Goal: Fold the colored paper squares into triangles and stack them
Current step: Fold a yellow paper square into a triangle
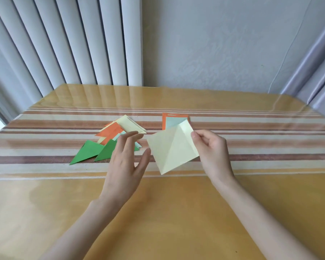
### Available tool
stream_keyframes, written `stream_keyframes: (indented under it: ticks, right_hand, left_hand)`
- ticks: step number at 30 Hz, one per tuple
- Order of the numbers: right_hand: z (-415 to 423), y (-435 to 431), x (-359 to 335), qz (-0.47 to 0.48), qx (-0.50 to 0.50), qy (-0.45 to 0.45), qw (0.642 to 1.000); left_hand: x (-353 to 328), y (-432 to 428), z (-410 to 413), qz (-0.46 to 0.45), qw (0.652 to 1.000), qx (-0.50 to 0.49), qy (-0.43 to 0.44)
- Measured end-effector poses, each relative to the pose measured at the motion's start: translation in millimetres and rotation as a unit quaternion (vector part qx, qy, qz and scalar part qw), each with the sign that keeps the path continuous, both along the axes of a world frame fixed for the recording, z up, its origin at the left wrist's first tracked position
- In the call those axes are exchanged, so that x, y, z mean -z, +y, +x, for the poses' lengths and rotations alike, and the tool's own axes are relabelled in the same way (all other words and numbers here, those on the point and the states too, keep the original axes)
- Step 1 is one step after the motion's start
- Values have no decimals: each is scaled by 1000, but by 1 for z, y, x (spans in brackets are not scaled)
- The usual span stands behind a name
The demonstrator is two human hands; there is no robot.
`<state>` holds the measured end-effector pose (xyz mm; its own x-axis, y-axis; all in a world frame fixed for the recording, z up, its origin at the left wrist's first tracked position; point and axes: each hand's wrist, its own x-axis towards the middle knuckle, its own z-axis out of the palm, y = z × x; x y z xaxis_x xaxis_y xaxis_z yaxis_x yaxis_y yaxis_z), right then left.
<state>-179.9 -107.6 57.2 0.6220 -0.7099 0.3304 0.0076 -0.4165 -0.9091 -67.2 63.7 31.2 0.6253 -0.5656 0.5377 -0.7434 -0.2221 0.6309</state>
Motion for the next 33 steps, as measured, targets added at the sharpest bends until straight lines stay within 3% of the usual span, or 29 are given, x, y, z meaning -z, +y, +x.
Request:
stream_keyframes:
  ticks: [2,6,12,17,20,22,24,27,29,33]
  right_hand:
    - [-10,2,9,13,-24,51,998]
    - [-18,4,28,-18,-47,134,990]
    - [-16,5,42,-148,-74,178,970]
    - [-7,0,55,-241,-83,182,950]
    - [-8,-4,59,-318,-43,207,924]
    - [-19,-4,52,-375,-58,176,908]
    - [-39,1,45,-369,-133,168,904]
    - [-68,19,42,-327,-222,269,878]
    - [-76,23,51,-353,-222,301,858]
    - [-70,17,58,-347,-196,269,877]
  left_hand:
    - [2,1,-12,29,998,47,-13]
    - [22,5,-25,138,972,133,-136]
    - [36,16,-19,155,983,87,-46]
    - [43,13,-9,179,960,199,-82]
    - [48,14,-10,183,957,212,-76]
    - [46,14,-11,180,955,219,-90]
    - [44,13,-13,187,951,225,-102]
    - [41,13,-15,203,948,222,-105]
    - [40,13,-17,214,945,218,-114]
    - [39,12,-18,237,942,221,-86]
